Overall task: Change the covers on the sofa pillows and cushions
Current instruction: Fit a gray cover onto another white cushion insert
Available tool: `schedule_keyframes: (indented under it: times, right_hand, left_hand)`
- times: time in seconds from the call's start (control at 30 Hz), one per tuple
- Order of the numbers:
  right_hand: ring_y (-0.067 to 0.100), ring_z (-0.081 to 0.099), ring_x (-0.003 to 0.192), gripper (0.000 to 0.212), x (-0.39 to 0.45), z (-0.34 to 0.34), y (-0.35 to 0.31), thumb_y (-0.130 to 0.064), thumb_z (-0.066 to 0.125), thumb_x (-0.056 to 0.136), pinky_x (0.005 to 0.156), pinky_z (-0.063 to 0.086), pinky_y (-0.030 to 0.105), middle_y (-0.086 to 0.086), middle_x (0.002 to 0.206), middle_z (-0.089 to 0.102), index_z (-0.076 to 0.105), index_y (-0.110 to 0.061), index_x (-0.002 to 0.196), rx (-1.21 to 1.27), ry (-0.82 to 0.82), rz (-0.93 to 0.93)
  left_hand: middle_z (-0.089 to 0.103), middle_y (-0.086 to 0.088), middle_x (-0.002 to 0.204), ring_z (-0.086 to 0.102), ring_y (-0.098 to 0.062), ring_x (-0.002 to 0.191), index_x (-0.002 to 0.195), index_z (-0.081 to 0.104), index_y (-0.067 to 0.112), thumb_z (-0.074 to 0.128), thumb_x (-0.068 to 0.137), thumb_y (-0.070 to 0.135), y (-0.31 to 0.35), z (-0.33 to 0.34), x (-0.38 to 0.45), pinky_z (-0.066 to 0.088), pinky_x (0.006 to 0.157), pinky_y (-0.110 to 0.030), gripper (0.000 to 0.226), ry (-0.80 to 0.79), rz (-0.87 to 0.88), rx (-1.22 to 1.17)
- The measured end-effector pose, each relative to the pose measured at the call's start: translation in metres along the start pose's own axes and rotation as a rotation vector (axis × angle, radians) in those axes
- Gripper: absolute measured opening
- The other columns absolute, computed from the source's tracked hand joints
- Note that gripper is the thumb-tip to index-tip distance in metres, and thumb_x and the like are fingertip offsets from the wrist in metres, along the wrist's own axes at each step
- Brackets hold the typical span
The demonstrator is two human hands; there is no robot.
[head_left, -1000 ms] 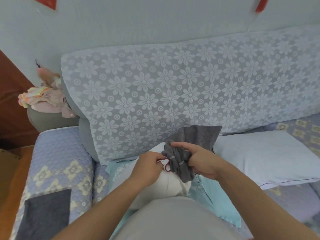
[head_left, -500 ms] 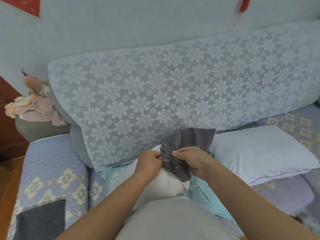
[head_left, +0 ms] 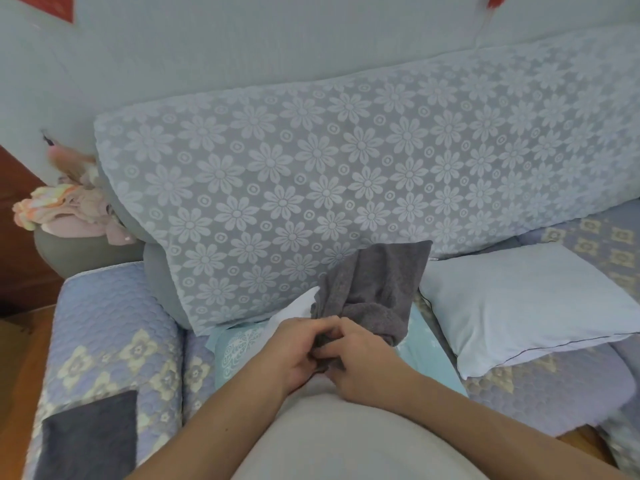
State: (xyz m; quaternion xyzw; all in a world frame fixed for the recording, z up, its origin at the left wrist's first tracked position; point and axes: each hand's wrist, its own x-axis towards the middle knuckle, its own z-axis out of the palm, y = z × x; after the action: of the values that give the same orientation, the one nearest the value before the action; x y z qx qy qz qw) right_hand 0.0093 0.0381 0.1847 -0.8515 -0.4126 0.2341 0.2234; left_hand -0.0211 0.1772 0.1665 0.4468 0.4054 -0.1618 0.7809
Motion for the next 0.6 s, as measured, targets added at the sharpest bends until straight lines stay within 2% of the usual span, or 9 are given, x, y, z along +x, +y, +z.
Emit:
schedule_keyframes:
  times: [0.1, 0.17, 0.23, 0.27, 0.33, 0.4, 0.47, 0.53, 0.6]
  right_hand:
    - [0.008, 0.057, 0.116, 0.044, -0.004, -0.01, 0.012, -0.007, 0.051, 0.09, 0.1, 0.04, 0.02, -0.01, 0.125, 0.065, 0.069, -0.032, 0.123, 0.189, -0.187, -0.054]
    - [0.0, 0.064, 0.106, 0.038, -0.004, -0.019, 0.027, 0.001, 0.055, 0.09, 0.094, 0.045, 0.018, -0.013, 0.112, 0.073, 0.075, -0.024, 0.111, 0.436, -0.072, 0.061]
    - [0.001, 0.063, 0.096, 0.023, 0.007, -0.019, 0.048, -0.005, 0.066, 0.089, 0.091, 0.047, 0.024, -0.015, 0.099, 0.073, 0.076, -0.023, 0.099, 0.312, 0.202, 0.09]
    - [0.004, 0.06, 0.098, 0.018, 0.013, -0.016, 0.055, -0.012, 0.069, 0.088, 0.093, 0.046, 0.028, -0.015, 0.1, 0.071, 0.075, -0.024, 0.1, 0.163, 0.23, 0.051]
    - [0.008, 0.056, 0.106, 0.024, 0.02, -0.011, 0.063, -0.024, 0.072, 0.088, 0.098, 0.043, 0.027, -0.011, 0.11, 0.068, 0.072, -0.023, 0.111, -0.004, 0.111, -0.053]
    - [0.005, 0.056, 0.106, 0.04, 0.023, -0.01, 0.066, -0.029, 0.074, 0.088, 0.096, 0.041, 0.018, -0.008, 0.118, 0.065, 0.066, -0.021, 0.126, 0.01, 0.009, -0.061]
    - [0.005, 0.057, 0.102, 0.046, 0.026, -0.011, 0.069, -0.031, 0.074, 0.087, 0.092, 0.042, 0.017, -0.007, 0.118, 0.064, 0.063, -0.02, 0.13, -0.001, -0.019, -0.089]
    - [0.008, 0.057, 0.096, 0.037, 0.028, -0.008, 0.069, -0.031, 0.074, 0.087, 0.087, 0.044, 0.022, -0.003, 0.108, 0.063, 0.066, -0.016, 0.12, -0.021, -0.069, -0.099]
    - [0.004, 0.056, 0.082, 0.018, 0.028, -0.003, 0.067, -0.025, 0.074, 0.085, 0.077, 0.045, 0.022, -0.004, 0.091, 0.063, 0.066, -0.015, 0.099, 0.029, -0.088, -0.078]
  left_hand:
    - [0.052, -0.012, 0.053, 0.049, -0.021, 0.041, 0.071, 0.057, 0.002, 0.056, 0.077, -0.013, -0.01, -0.005, 0.006, 0.035, 0.047, -0.024, 0.016, 0.151, 0.025, 0.121]
    - [0.06, -0.017, 0.056, 0.057, -0.026, 0.044, 0.081, 0.059, -0.004, 0.052, 0.08, -0.017, -0.011, -0.009, 0.007, 0.043, 0.043, -0.028, 0.015, 0.152, 0.042, 0.09]
    - [0.069, -0.023, 0.071, 0.068, -0.031, 0.058, 0.093, 0.062, -0.01, 0.049, 0.083, -0.022, -0.008, -0.011, 0.007, 0.057, 0.05, -0.036, 0.02, 0.135, 0.067, 0.007]
    - [0.07, -0.024, 0.077, 0.07, -0.032, 0.064, 0.097, 0.063, -0.011, 0.047, 0.084, -0.023, -0.009, -0.012, 0.007, 0.06, 0.055, -0.038, 0.023, 0.114, 0.072, -0.031]
    - [0.071, -0.028, 0.09, 0.072, -0.035, 0.076, 0.107, 0.062, -0.013, 0.043, 0.083, -0.024, -0.013, -0.015, 0.006, 0.062, 0.063, -0.041, 0.033, 0.045, 0.057, -0.088]
    - [0.069, -0.032, 0.105, 0.071, -0.038, 0.089, 0.116, 0.059, -0.016, 0.039, 0.081, -0.024, -0.017, -0.021, 0.003, 0.062, 0.074, -0.044, 0.041, -0.04, 0.047, -0.124]
    - [0.064, -0.036, 0.115, 0.068, -0.038, 0.096, 0.122, 0.055, -0.017, 0.039, 0.08, -0.023, -0.018, -0.025, 0.002, 0.06, 0.079, -0.043, 0.045, -0.099, 0.058, -0.119]
    - [0.062, -0.038, 0.119, 0.066, -0.038, 0.098, 0.125, 0.054, -0.016, 0.042, 0.082, -0.022, -0.019, -0.027, 0.002, 0.06, 0.083, -0.045, 0.045, -0.139, 0.08, -0.087]
    - [0.064, -0.036, 0.116, 0.067, -0.038, 0.097, 0.123, 0.057, -0.014, 0.044, 0.086, -0.02, -0.021, -0.026, -0.003, 0.059, 0.084, -0.046, 0.04, -0.159, 0.116, -0.064]
